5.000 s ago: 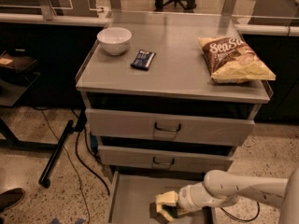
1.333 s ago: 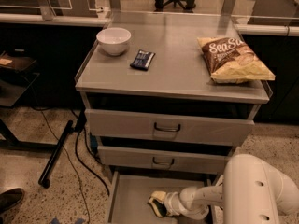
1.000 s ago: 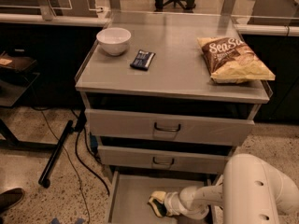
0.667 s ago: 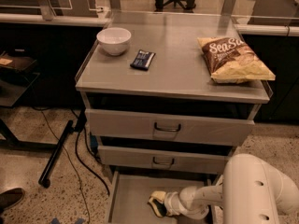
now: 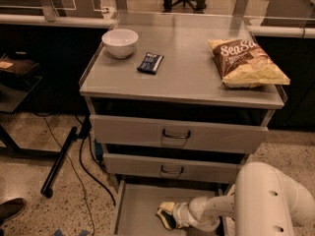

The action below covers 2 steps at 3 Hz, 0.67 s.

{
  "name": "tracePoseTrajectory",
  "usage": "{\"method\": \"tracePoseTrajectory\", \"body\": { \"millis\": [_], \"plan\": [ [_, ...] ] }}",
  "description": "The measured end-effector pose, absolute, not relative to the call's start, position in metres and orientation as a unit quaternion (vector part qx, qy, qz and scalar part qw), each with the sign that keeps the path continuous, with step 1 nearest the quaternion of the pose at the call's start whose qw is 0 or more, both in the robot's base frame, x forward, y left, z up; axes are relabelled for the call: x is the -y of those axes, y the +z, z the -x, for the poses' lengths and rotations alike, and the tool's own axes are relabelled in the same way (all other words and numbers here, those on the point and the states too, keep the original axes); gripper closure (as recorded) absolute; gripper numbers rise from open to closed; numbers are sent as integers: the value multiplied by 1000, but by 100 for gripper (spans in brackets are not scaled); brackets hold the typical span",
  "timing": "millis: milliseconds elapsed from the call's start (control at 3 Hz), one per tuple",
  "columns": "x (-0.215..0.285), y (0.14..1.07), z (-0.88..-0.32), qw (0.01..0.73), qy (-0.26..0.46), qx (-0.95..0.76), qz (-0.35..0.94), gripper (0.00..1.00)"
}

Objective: Place sponge into bottom drawer

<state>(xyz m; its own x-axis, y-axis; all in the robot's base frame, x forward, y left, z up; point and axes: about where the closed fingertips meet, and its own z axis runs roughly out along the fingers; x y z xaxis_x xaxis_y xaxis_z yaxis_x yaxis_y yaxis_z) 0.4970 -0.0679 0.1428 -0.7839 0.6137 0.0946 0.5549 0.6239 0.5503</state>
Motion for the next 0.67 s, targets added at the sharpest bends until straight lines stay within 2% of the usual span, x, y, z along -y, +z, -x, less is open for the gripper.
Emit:
{"method": "tracePoseTrajectory", "body": {
  "millis": [667],
  "plan": [
    [68,143,-497,51,287,-900,-325,0]
  ]
}}
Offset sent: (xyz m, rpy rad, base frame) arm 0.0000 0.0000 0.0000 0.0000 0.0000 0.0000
